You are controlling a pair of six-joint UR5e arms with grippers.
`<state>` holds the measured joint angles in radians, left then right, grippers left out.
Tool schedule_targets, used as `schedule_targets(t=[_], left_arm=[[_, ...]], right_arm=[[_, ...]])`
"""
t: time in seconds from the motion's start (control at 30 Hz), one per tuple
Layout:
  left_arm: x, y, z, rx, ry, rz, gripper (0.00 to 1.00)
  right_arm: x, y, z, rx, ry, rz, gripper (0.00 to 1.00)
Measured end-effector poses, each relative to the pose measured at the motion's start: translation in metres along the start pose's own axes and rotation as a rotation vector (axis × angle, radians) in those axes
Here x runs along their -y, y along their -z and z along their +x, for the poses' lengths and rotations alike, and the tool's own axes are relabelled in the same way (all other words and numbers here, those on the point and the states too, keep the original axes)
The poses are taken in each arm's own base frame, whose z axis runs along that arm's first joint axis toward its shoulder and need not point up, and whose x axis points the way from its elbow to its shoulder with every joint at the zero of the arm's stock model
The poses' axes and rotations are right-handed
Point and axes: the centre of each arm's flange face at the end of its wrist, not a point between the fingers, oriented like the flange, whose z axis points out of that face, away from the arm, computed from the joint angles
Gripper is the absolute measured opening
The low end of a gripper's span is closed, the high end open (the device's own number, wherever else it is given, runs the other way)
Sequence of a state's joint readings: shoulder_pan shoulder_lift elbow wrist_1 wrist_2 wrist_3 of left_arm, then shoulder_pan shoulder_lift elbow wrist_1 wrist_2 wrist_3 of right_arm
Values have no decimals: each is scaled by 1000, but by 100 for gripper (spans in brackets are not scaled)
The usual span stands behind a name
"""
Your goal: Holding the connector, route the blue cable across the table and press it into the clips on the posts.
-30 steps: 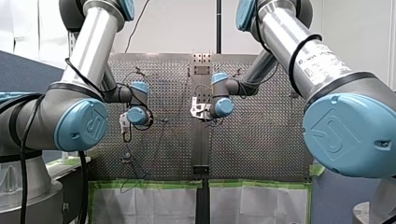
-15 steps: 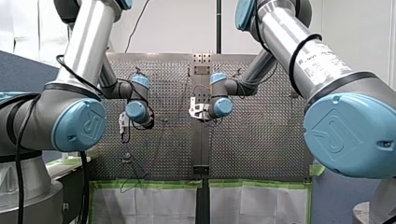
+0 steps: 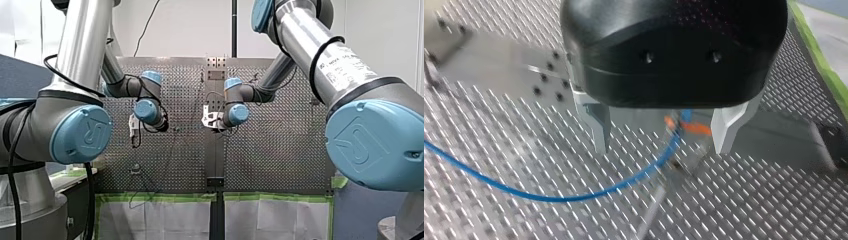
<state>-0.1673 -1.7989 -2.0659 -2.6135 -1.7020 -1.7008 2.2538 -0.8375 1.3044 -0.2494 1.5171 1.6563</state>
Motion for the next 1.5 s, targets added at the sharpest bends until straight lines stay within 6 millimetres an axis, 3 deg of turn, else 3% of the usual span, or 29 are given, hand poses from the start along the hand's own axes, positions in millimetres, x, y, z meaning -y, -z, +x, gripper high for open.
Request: schedule_targets(t=[0.23,0.43,0.8,0.97,1.23,1.5], left_arm=[[24,10,-10,61,43,36,100],[47,10,6,51,80,79,100],[89,2,30,32,101,155,100],[89,-6,36,25,119,142,100],[80,-17,30,43,133,104,100],[87,-32,34,23,131,131,100]], right_arm=[[-2,4,8,4,0,-4,0],[-2,9,26,-18,-9,-3,0],[3,13,25,1,-10,5,0],[3,15,22,15,-11,5,0],[0,18,13,36,-14,1,0],[6,20,10,46,-14,37,0]])
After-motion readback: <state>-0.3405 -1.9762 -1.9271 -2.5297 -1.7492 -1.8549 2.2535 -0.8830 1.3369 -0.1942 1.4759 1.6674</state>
